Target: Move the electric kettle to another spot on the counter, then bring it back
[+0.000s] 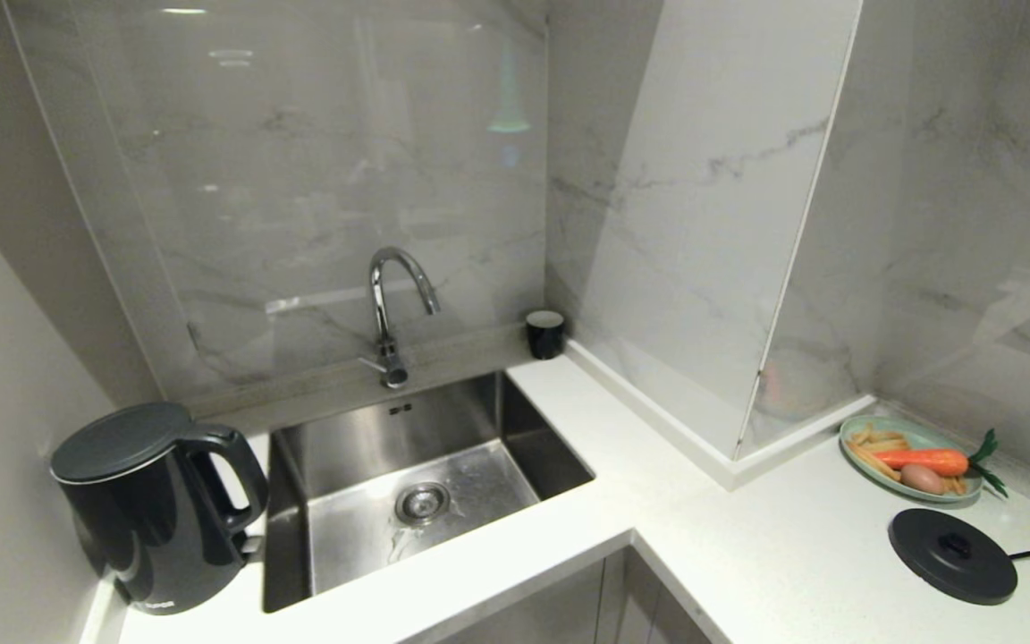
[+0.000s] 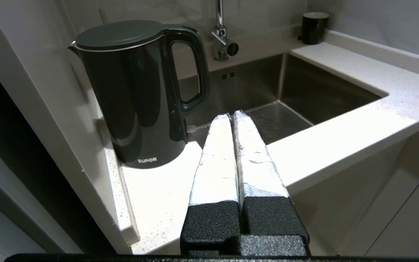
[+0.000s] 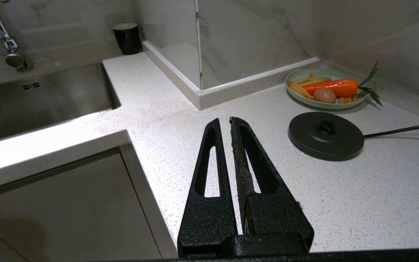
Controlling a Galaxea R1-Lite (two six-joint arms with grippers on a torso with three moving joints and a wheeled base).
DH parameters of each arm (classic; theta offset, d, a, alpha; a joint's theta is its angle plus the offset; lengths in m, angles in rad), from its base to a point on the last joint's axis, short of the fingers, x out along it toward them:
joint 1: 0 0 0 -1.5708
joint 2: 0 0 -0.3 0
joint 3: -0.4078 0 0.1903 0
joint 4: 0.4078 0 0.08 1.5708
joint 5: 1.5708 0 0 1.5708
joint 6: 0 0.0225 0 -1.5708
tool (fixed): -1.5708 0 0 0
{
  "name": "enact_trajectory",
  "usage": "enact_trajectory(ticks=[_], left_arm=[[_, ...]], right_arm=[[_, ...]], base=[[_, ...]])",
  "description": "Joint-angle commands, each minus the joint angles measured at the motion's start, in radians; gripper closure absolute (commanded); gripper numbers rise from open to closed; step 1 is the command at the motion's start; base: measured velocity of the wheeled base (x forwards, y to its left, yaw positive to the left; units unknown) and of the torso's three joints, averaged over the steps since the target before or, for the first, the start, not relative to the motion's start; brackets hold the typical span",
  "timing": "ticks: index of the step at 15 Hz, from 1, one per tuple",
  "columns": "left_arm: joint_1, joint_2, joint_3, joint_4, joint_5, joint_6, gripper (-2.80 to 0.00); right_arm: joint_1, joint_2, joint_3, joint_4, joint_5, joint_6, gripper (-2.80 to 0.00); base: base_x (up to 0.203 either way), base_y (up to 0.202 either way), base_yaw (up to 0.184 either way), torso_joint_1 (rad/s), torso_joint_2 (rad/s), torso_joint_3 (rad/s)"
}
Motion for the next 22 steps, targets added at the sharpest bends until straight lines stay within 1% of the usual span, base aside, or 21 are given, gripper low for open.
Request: enact_trajectory(ticks=[1,22], left_arm=[[0.001,-0.006,0.005,-0.001,0.001,-0.003,0.00],[0.001,-0.006,0.003,0.001,-0.003,0.000,0.00]], right_arm=[[0.000,0.000,0.000,0.000,-0.001,0.000,0.00],[0.000,0.000,0.000,0.002,0.001,0.000,0.00]], base=[[0.000,0.000,0.000,0.000,0.00,0.000],[0.000,0.000,0.000,0.000,0.00,0.000]])
